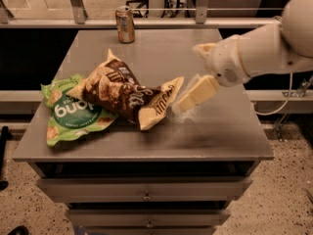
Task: Move brown chip bag near green rice chip bag
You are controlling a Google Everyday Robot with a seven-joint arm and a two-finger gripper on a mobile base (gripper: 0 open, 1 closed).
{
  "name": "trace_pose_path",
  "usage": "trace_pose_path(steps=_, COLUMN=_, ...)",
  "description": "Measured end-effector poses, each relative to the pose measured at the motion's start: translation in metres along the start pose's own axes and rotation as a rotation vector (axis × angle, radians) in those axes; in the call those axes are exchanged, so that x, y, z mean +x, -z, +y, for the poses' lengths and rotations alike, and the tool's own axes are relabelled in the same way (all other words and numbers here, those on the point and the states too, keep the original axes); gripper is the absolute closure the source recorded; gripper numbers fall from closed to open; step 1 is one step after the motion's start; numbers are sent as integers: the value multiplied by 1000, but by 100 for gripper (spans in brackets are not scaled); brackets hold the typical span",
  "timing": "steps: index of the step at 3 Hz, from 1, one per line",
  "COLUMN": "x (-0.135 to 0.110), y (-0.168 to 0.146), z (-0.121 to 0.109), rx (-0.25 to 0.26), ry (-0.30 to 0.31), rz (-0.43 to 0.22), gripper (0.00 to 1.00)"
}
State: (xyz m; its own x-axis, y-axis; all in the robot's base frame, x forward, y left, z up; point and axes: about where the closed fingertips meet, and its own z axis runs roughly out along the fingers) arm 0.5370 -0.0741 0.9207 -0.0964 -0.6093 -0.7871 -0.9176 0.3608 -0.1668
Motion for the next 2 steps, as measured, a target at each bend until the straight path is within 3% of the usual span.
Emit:
trace_pose_path(steps=1, x=28, y=75, z=-48, rx=166, ry=-30, rz=-13, gripper=0)
trace_pose_path(steps=2, x=24, y=87, z=-55, rx=193, ry=-24, rz=-19, gripper=0)
